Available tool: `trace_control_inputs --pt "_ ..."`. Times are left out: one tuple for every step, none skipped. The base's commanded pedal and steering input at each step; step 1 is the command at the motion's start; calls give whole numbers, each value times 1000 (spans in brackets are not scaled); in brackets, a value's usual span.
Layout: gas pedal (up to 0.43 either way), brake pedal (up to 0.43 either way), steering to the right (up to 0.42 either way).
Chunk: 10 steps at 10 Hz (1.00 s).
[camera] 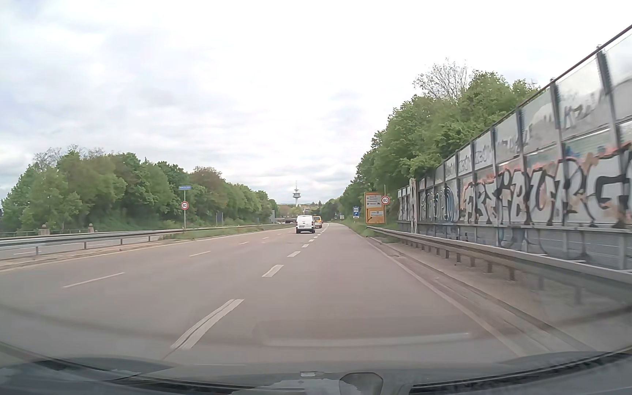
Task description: Follow the waypoints while adhering to traffic rules and regulations
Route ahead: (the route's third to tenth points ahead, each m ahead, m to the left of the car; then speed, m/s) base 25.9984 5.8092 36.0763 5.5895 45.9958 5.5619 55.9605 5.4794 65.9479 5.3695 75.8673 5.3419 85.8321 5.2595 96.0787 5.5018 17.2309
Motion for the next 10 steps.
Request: trace_control_inputs --pt "228 0 1" --pt "228 0 0" --pt "228 0 0" --pt "228 0 0" --pt "228 0 0" --pt "228 0 -1" --pt "220 0 -3" --pt "220 0 -3" --pt "220 0 -3" --pt "197 0 -3"
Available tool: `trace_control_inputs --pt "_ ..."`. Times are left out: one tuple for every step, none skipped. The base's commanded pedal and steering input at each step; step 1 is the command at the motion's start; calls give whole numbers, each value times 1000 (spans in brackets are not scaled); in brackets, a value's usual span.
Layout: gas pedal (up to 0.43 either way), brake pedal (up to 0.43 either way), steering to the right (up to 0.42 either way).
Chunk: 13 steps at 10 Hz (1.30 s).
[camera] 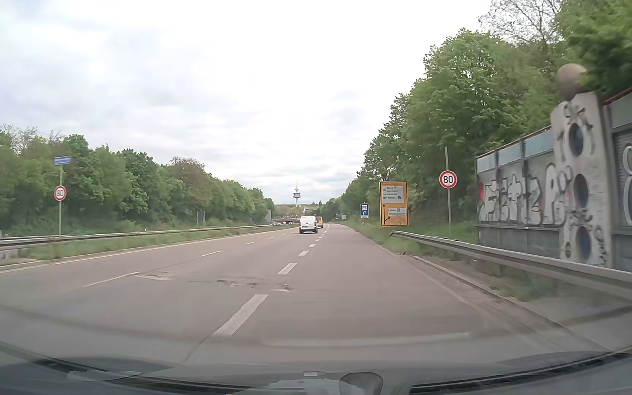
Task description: Follow the waypoints while adhering to traffic rules and regulations
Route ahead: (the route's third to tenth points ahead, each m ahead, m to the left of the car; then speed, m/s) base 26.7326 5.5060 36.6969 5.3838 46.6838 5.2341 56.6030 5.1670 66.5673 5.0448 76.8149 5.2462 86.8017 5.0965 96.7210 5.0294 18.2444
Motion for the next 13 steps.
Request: trace_control_inputs --pt "197 0 -3" --pt "189 0 -4" --pt "189 0 -7" --pt "189 0 -9" --pt "177 0 -9" --pt "177 0 -8" --pt "177 0 -6" --pt "177 0 -5" --pt "177 0 -6" --pt "177 0 -6" --pt "157 0 -6" --pt "150 0 -6" --pt "150 0 -6"
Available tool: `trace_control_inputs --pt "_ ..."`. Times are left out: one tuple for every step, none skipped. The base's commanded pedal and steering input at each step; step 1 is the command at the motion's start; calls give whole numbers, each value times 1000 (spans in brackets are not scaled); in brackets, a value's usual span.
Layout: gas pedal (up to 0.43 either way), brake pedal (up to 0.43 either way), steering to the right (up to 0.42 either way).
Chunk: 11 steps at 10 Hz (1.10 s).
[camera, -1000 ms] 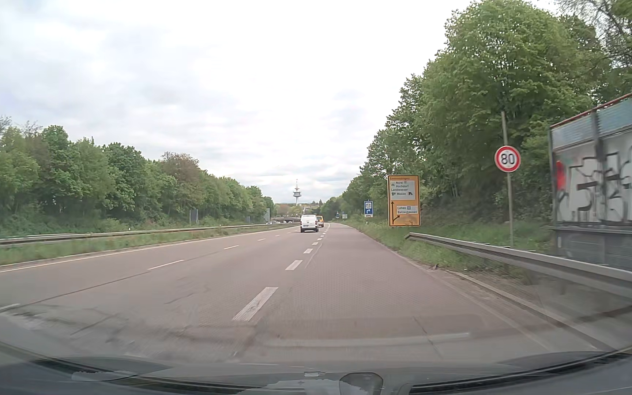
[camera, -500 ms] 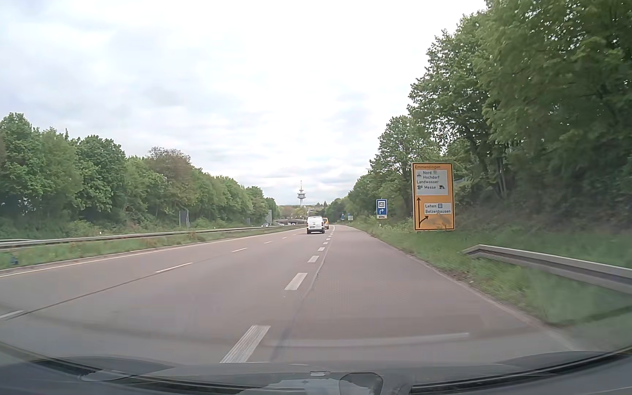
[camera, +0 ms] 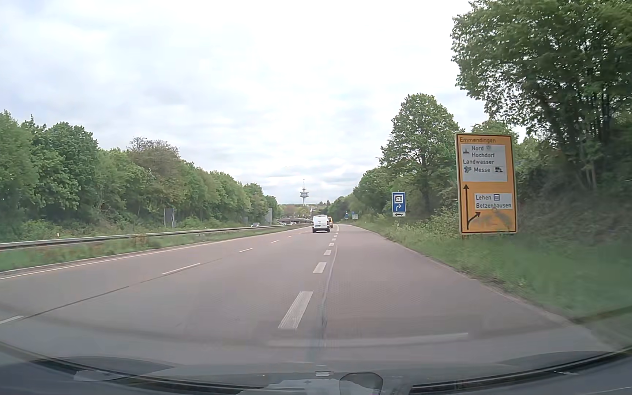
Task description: Follow the waypoints while adhering to traffic rules and regulations
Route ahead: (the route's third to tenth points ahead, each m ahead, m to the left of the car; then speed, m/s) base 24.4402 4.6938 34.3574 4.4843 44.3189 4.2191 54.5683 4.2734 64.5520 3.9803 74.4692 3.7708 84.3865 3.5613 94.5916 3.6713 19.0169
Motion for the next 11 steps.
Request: trace_control_inputs --pt "150 0 -6" --pt "150 0 -6" --pt "150 0 -6" --pt "150 0 -6" --pt "150 0 -6" --pt "150 0 -6" --pt "138 0 -6" --pt "138 0 -6" --pt "138 0 -5" --pt "138 0 -4" --pt "130 0 -4"
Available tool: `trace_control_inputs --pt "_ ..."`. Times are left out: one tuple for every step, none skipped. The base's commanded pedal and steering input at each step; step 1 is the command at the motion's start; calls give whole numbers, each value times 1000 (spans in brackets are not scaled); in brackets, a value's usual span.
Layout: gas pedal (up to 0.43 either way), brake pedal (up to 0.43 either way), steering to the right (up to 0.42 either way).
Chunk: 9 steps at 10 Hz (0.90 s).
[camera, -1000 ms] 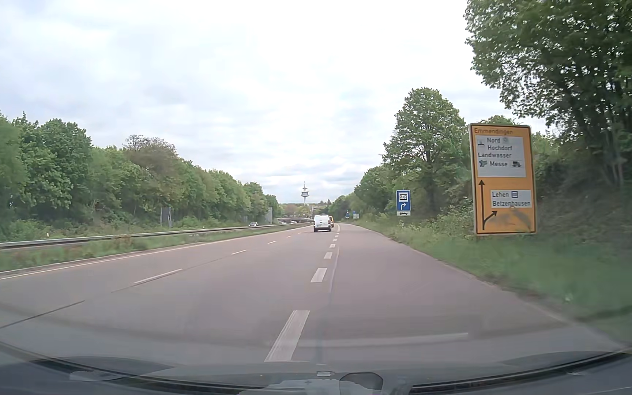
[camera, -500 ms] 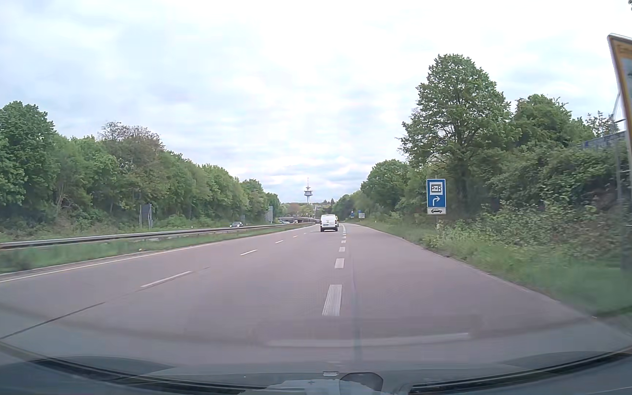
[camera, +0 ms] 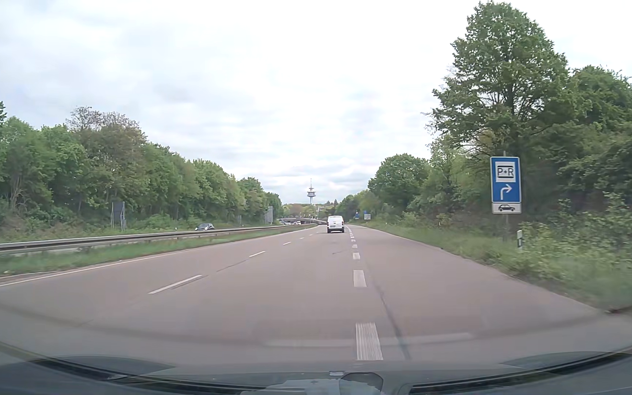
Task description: Follow the waypoints while adhering to traffic rules and regulations
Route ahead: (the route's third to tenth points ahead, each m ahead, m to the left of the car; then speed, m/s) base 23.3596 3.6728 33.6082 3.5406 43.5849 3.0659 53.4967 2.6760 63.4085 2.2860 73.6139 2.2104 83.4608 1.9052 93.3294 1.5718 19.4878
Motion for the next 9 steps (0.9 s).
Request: trace_control_inputs --pt "130 0 -3" --pt "130 0 -3" --pt "118 0 -2" --pt "118 0 -2" --pt "118 0 0" --pt "118 0 0" --pt "118 0 2" --pt "118 0 4" --pt "118 0 6"
